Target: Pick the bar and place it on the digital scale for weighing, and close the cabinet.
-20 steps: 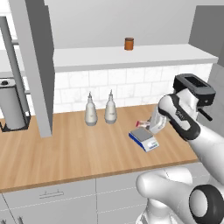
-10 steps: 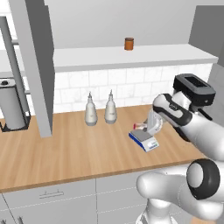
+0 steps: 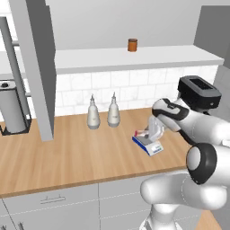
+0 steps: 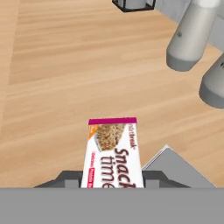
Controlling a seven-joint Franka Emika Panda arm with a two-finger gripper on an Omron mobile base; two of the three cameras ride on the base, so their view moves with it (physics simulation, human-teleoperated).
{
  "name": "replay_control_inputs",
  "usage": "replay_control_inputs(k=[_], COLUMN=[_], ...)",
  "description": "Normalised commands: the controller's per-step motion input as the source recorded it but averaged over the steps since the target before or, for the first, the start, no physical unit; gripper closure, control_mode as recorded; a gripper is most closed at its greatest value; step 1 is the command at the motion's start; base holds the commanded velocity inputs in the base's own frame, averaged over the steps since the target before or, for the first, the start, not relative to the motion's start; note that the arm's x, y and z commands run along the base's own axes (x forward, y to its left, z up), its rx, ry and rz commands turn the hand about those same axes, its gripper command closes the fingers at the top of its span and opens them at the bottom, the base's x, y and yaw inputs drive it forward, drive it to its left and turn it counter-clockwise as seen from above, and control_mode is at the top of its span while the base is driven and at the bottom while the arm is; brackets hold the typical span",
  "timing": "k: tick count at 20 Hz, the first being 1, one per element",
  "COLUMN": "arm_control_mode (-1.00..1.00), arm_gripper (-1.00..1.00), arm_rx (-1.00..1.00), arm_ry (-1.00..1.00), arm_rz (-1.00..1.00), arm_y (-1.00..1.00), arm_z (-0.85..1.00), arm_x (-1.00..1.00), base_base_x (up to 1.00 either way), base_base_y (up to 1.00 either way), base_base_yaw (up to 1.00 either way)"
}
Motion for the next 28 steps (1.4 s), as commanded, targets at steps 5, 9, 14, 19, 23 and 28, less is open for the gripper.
replay_control_inputs(k=[5, 9, 14, 19, 23, 28], arm_control_mode=[-1.0, -1.0, -1.0, -1.0, -1.0, -1.0], arm_gripper=[1.0, 1.0, 1.0, 1.0, 1.0, 1.0], arm_rx=[0.0, -0.01, 0.0, 0.0, -0.01, -0.04], arm_ry=[0.01, 0.0, 0.0, 0.0, 0.0, 0.02], arm_rz=[0.04, 0.0, 0.0, 0.0, 0.0, 0.0], arm_y=[-0.06, 0.01, -0.01, -0.08, -0.1, 0.0], arm_z=[-0.26, -0.11, -0.11, -0.13, -0.19, -0.33], arm_x=[0.27, 0.25, 0.29, 0.24, 0.15, 0.16], base_base_x=[0.0, 0.0, 0.0, 0.0, 0.0, 0.0], base_base_y=[0.0, 0.0, 0.0, 0.0, 0.0, 0.0], base_base_yaw=[0.0, 0.0, 0.0, 0.0, 0.0, 0.0])
